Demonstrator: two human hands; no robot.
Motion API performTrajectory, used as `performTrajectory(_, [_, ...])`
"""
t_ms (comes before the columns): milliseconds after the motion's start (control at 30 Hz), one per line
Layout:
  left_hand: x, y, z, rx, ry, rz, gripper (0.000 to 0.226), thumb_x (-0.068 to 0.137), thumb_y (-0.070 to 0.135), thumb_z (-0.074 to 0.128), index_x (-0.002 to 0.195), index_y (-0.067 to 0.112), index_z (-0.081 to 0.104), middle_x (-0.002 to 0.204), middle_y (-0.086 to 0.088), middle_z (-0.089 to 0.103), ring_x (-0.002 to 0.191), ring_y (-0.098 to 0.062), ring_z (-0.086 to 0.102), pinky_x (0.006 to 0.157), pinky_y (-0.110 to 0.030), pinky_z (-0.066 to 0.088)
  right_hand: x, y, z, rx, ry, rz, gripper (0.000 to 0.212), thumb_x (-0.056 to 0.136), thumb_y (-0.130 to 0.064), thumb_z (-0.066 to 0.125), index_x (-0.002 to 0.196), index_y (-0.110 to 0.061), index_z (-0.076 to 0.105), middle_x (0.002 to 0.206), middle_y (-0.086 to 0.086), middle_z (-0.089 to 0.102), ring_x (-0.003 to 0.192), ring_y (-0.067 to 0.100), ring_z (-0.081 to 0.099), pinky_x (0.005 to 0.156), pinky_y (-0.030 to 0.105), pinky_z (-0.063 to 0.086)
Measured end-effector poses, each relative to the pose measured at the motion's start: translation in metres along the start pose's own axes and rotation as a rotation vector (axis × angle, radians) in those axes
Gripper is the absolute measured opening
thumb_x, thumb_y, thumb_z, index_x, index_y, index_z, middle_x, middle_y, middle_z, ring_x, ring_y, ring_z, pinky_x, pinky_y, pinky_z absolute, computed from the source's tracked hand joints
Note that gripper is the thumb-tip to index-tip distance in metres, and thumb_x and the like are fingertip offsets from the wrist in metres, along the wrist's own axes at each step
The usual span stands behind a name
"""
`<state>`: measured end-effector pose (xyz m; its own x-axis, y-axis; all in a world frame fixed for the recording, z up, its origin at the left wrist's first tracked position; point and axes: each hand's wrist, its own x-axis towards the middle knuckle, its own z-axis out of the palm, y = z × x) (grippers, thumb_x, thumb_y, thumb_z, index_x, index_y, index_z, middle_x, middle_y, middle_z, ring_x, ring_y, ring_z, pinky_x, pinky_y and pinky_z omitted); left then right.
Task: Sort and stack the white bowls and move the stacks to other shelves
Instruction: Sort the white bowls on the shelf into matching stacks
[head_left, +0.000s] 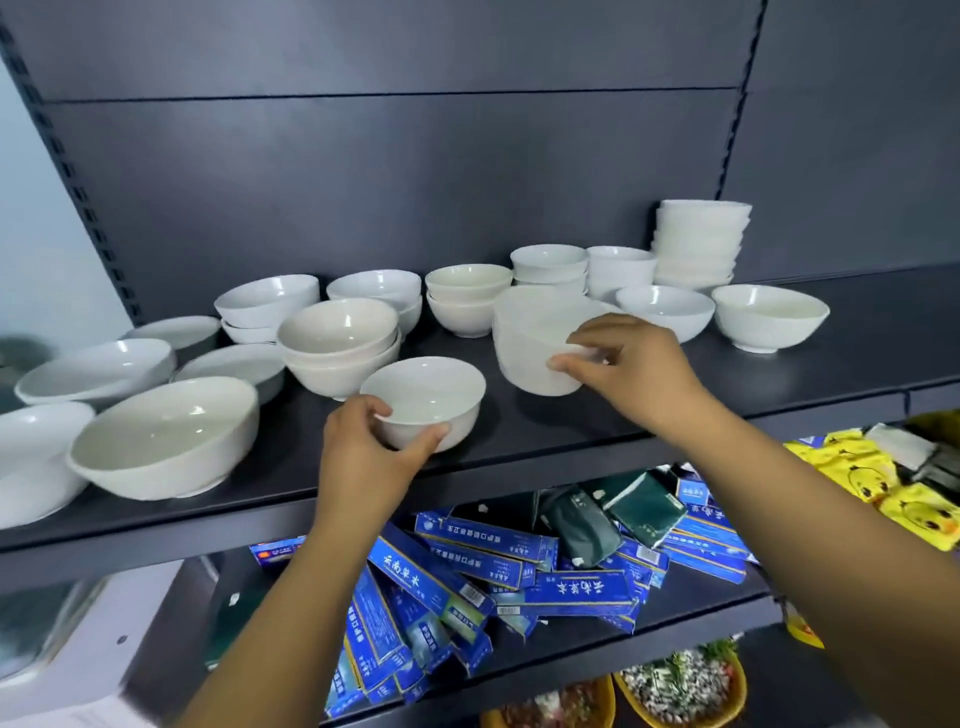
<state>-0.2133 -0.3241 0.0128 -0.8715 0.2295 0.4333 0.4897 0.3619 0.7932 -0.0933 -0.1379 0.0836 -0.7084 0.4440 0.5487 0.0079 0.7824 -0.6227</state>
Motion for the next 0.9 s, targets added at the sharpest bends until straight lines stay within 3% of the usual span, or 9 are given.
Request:
performTrajectory(133, [0.015,0.006,0.019,-0.016,-0.038,-0.017,0.048,0.063,0.031,0.082,0.091,0.016,0.045,0.107,-0.013,0.054,0.100,-0.027,0.051,0.079,-0.027,0.038,0.008,0.002,-0.014,-0.014,0.049,-0.044,0.018,0.075,-0.013,0.073,0.084,0.003,0.070,0.089,0.009,0.064,0.065,0.005,0.046,0.066,0.003,0.035])
performTrajectory(367, [0.036,0.014,0.056,-0.013,0.017,-0.059,0.059,0.067,0.031,0.079,0.111,0.008,0.048,0.119,-0.015,0.052,0.109,-0.030,0.051,0.088,-0.035,0.041,0.054,0.021,-0.060,-0.047,0.132,-0.108,0.025,0.079,-0.017,0.069,0.073,0.007,0.064,0.071,0.013,0.058,0.060,-0.006,0.044,0.061,0.006,0.031])
performTrajectory(500, [0.046,0.019,0.073,-0.053,0.065,-0.075,0.078,0.067,0.029,0.080,0.129,0.009,0.037,0.132,-0.011,0.048,0.119,-0.028,0.048,0.098,-0.039,0.041,0.090,0.052,-0.083,-0.055,0.107,-0.129,0.041,0.081,-0.021,0.068,0.079,0.018,0.057,0.081,0.034,0.055,0.072,0.017,0.035,0.060,0.018,0.026])
performTrajectory(567, [0.049,0.024,0.084,-0.042,0.095,-0.063,0.080,0.068,0.025,0.079,0.131,0.010,0.034,0.132,-0.010,0.048,0.120,-0.027,0.047,0.097,-0.035,0.041,0.110,0.071,-0.091,-0.057,0.073,-0.129,0.043,0.081,-0.023,0.068,0.083,0.018,0.057,0.085,0.036,0.055,0.073,0.018,0.034,0.058,0.018,0.025])
performTrajectory(667, [0.047,0.033,0.103,0.047,0.141,-0.098,0.081,0.069,0.024,0.078,0.133,0.006,0.031,0.133,-0.018,0.046,0.123,-0.032,0.042,0.099,-0.038,0.038,0.138,0.096,-0.099,-0.038,0.038,-0.120,0.038,0.080,-0.024,0.068,0.091,0.012,0.063,0.098,0.032,0.059,0.079,0.025,0.049,0.060,0.013,0.034])
performTrajectory(733, [0.044,0.047,0.114,0.191,0.255,-0.097,0.086,0.070,0.030,0.078,0.135,0.000,0.031,0.134,-0.027,0.043,0.127,-0.040,0.037,0.105,-0.046,0.032,0.154,0.111,-0.102,0.004,0.029,-0.109,0.036,0.080,-0.022,0.068,0.095,0.010,0.065,0.104,0.030,0.061,0.101,0.038,0.054,0.072,0.023,0.042])
performTrajectory(833, [0.038,0.079,0.131,0.310,0.424,0.099,0.077,0.074,0.045,0.061,0.129,-0.005,0.039,0.135,-0.028,0.041,0.128,-0.043,0.034,0.105,-0.051,0.028,0.174,0.130,-0.104,0.054,0.017,-0.083,0.036,0.080,-0.020,0.069,0.098,0.011,0.064,0.109,0.031,0.060,0.109,0.039,0.051,0.078,0.030,0.038])
performTrajectory(900, [0.037,0.107,0.149,0.276,0.332,0.224,0.070,0.077,0.050,0.048,0.126,0.000,0.045,0.129,-0.022,0.049,0.124,-0.037,0.041,0.104,-0.045,0.031,0.187,0.141,-0.105,0.039,0.000,-0.103,0.037,0.081,-0.021,0.068,0.096,0.013,0.063,0.108,0.032,0.059,0.108,0.040,0.051,0.077,0.030,0.038])
